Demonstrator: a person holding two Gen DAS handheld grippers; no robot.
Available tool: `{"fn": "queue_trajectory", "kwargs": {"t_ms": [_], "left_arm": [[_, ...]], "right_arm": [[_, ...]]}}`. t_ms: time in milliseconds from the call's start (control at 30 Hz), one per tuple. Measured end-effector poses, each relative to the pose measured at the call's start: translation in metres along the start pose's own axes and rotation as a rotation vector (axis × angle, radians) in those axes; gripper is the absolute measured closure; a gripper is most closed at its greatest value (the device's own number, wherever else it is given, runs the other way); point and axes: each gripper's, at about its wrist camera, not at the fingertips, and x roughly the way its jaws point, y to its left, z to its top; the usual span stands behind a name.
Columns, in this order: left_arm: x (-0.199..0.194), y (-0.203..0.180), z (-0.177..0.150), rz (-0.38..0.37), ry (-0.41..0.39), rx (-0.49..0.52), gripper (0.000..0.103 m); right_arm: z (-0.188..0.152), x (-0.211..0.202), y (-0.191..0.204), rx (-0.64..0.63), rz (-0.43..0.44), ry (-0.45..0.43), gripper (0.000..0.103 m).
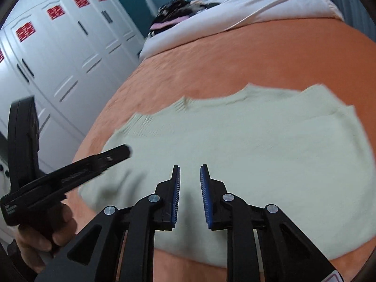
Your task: Fold small clothes
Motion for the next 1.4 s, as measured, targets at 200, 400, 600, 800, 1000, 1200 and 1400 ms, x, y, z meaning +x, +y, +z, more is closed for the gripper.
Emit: {"fn": "queue_trajectory", "kwargs": {"t_ms": [200,400,600,800,1000,1200,1400], "left_arm": [[0.002,0.069,-0.024,0.112,0.021,-0.034,0.076],[-0.008,0.104,-0.031,0.05,0.026,-0.091,0.095],[-0.035,0.08,0.026,0.084,-0.133,-0.09,0.046],[0.049,0.086,0.09,0.105,0.0,-0.108,0.044],[0.078,0.101,0.097,0.037,0.026,-0.169,0.092],[0.078,0.104,0.102,0.082,-0.025,-0.149,0.091],[0.076,0.091,0.095,0.162,-0.02,-0.108,0.085]], "right_arm": [[-0.022,-0.037,-0.09,0.112,-0.151,-0.01,0.103],[-0.046,-0.082,-0.151,0.239,-0.238,-0.012,0.103],[0.023,-0.103,-0.146,0.178,-0.291,-0.172,0.073],[0.085,-0.03,-0.194,0.236,-0.353,-0.064,0.054],[0.097,-0.03,-0.191,0.262,-0.22,-0.133,0.094],[0.092,-0.024,-0.214,0.275,-0.268,-0.107,0.095],[0.087,-0.043,-0.193,0.27,-0.348,-0.169,0.082]]}}
